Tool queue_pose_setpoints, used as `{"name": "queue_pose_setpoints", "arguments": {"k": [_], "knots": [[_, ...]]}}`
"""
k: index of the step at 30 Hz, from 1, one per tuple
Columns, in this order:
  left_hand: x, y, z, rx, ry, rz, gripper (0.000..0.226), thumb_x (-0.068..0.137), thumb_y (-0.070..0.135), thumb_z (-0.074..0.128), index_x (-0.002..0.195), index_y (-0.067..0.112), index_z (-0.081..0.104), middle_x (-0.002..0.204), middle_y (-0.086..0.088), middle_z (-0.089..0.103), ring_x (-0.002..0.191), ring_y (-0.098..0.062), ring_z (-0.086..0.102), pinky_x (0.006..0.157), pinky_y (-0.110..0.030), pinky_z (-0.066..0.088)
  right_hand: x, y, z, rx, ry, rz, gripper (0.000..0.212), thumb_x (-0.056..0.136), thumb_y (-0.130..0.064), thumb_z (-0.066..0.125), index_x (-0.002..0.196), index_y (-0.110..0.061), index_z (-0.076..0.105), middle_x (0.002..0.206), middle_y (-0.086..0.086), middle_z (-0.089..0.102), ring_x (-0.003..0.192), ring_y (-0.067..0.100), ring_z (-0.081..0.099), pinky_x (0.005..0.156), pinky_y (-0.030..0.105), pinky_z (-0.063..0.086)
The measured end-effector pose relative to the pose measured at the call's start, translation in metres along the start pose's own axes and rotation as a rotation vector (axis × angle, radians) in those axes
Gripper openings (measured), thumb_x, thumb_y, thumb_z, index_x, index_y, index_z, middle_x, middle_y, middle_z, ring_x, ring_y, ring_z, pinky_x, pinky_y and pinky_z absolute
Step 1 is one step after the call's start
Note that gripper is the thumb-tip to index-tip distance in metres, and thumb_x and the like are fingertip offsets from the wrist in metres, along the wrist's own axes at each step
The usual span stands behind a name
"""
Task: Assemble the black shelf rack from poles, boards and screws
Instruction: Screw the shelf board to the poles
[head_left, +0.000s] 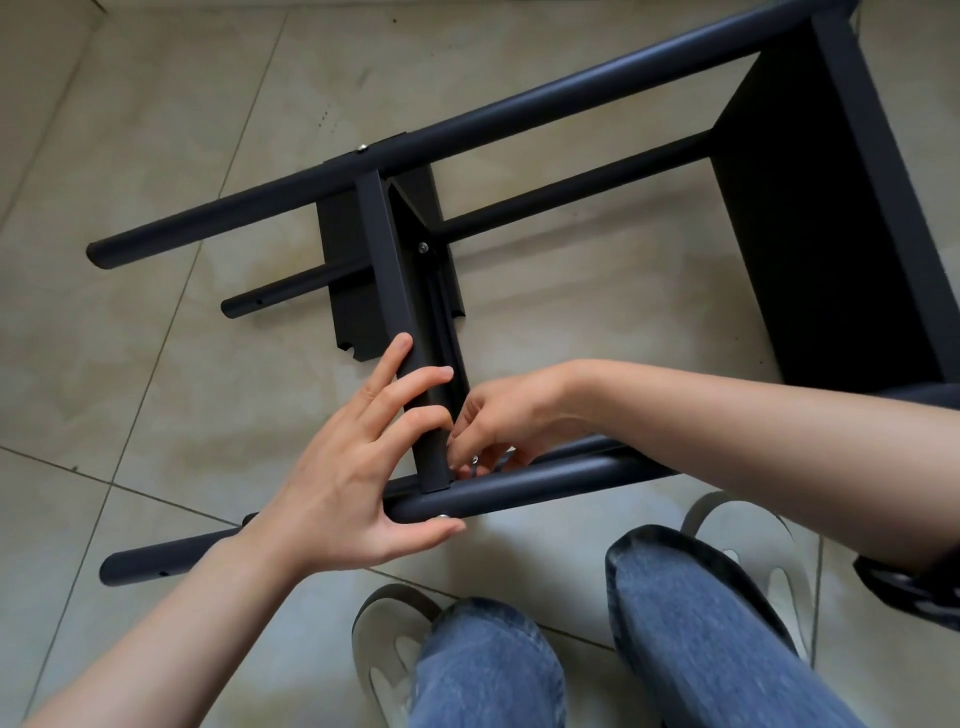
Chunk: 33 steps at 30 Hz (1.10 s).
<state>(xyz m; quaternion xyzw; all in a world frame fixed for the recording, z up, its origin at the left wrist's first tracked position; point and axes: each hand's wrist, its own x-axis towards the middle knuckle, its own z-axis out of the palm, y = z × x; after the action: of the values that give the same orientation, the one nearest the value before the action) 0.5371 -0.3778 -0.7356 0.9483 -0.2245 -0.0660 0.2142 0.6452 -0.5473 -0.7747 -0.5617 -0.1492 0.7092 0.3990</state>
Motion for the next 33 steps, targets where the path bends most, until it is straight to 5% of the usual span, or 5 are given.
{"name": "queue_pose_setpoints", "arguments": {"k": [13, 22, 26, 29, 33], "knots": [[-0.004, 0.000, -0.001, 0.082, 0.021, 0.008, 0.070, 0.080, 0.064, 0.067, 0.129, 0.015, 0.058, 0.160, -0.001, 0.035, 0.155, -0.025, 0.008, 0.112, -0.039, 0.035, -0.048, -0.008, 0.028, -0.498, 0.465, -0.127, 0.019, 0.094, -0.024, 0.058, 0.090, -0.012, 0.072, 0.075, -0.008, 0.069, 0.067, 0.004, 0.058, 0.069, 0.024, 0.045], [-0.025, 0.037, 0.000, 0.046, -0.017, -0.283, 0.079, 0.092, 0.055, 0.060, 0.158, 0.035, 0.021, 0.165, 0.022, -0.007, 0.151, -0.002, -0.007, 0.124, -0.035, 0.015, -0.082, 0.011, 0.075, -0.792, 0.689, -0.163, 0.031, 0.095, -0.018, 0.056, 0.126, -0.016, 0.063, 0.123, 0.006, 0.067, 0.115, 0.025, 0.060, 0.097, 0.037, 0.046], [-0.048, 0.063, 0.005, -0.097, 0.198, -0.456, 0.071, 0.093, 0.033, 0.068, 0.154, 0.031, 0.033, 0.160, 0.015, 0.031, 0.144, -0.002, 0.031, 0.118, -0.026, 0.030, -0.084, 0.014, 0.081, -0.796, 0.746, -0.147, 0.036, 0.096, -0.015, 0.056, 0.131, -0.017, 0.059, 0.130, 0.003, 0.063, 0.121, 0.023, 0.056, 0.102, 0.035, 0.043], [-0.067, 0.077, 0.003, -0.283, 0.480, -0.596, 0.042, 0.088, 0.013, 0.073, 0.128, 0.024, 0.062, 0.115, 0.013, 0.070, 0.109, 0.000, 0.064, 0.097, -0.017, 0.047, -0.083, 0.015, 0.084, -0.798, 0.773, -0.131, 0.034, 0.096, -0.018, 0.058, 0.130, -0.018, 0.058, 0.129, 0.003, 0.063, 0.121, 0.024, 0.055, 0.103, 0.038, 0.042], [-0.078, 0.084, 0.001, -0.585, 0.707, -0.863, 0.017, 0.088, 0.006, 0.072, 0.092, 0.022, 0.069, 0.076, 0.008, 0.074, 0.078, -0.004, 0.071, 0.076, -0.016, 0.054, -0.079, 0.014, 0.085, -0.821, 0.772, -0.096, 0.034, 0.097, -0.021, 0.057, 0.130, -0.019, 0.056, 0.129, 0.002, 0.063, 0.121, 0.025, 0.054, 0.104, 0.040, 0.040]]}}
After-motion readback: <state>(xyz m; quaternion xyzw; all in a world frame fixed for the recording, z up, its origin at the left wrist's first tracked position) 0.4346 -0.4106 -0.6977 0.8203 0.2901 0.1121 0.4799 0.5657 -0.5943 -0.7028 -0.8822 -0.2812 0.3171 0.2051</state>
